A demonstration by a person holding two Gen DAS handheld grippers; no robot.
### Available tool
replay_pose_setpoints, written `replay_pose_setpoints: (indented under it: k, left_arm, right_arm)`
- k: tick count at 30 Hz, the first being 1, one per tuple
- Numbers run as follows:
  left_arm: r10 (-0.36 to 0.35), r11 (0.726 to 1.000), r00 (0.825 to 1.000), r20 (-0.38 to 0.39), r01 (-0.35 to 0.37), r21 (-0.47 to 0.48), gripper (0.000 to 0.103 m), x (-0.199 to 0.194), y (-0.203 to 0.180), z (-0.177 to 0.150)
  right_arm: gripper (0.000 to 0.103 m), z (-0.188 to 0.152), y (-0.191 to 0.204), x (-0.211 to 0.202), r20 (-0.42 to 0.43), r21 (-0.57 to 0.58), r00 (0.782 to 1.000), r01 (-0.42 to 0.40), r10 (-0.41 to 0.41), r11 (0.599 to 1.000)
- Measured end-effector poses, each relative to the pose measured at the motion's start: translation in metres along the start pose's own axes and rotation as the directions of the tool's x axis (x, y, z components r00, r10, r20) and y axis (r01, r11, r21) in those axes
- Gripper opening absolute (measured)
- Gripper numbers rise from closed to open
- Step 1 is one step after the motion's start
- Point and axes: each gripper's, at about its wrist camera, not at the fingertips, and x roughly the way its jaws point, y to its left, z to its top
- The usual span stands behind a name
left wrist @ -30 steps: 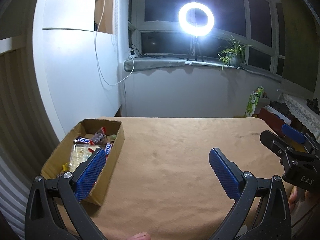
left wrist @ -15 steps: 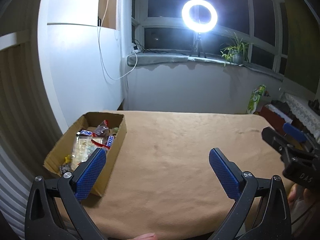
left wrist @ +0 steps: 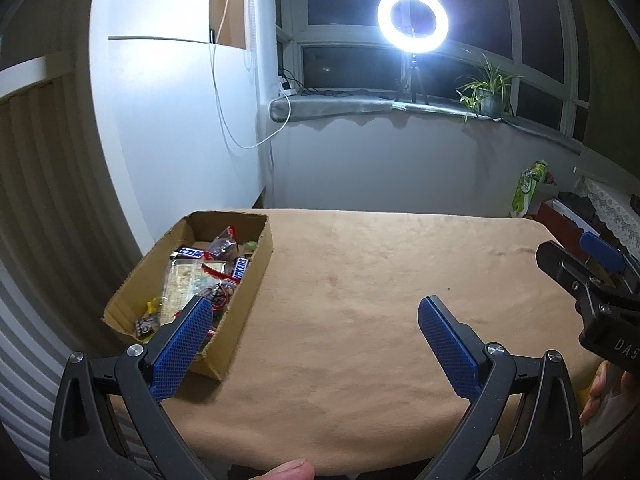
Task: Organize snacks
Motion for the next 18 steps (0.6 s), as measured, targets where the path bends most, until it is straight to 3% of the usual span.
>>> replay_pose_setpoints:
  k: [18]
  left_arm:
    - [0.010,1.000,1.000,-0.007,-0.010,0.003,0.102,0.0020,0.0002,0.0006]
  right_arm:
    - [0.103,-0.0012,0.0024,0.0043,-0.011,-0.002,1.000,-0.003,0.003,1.000]
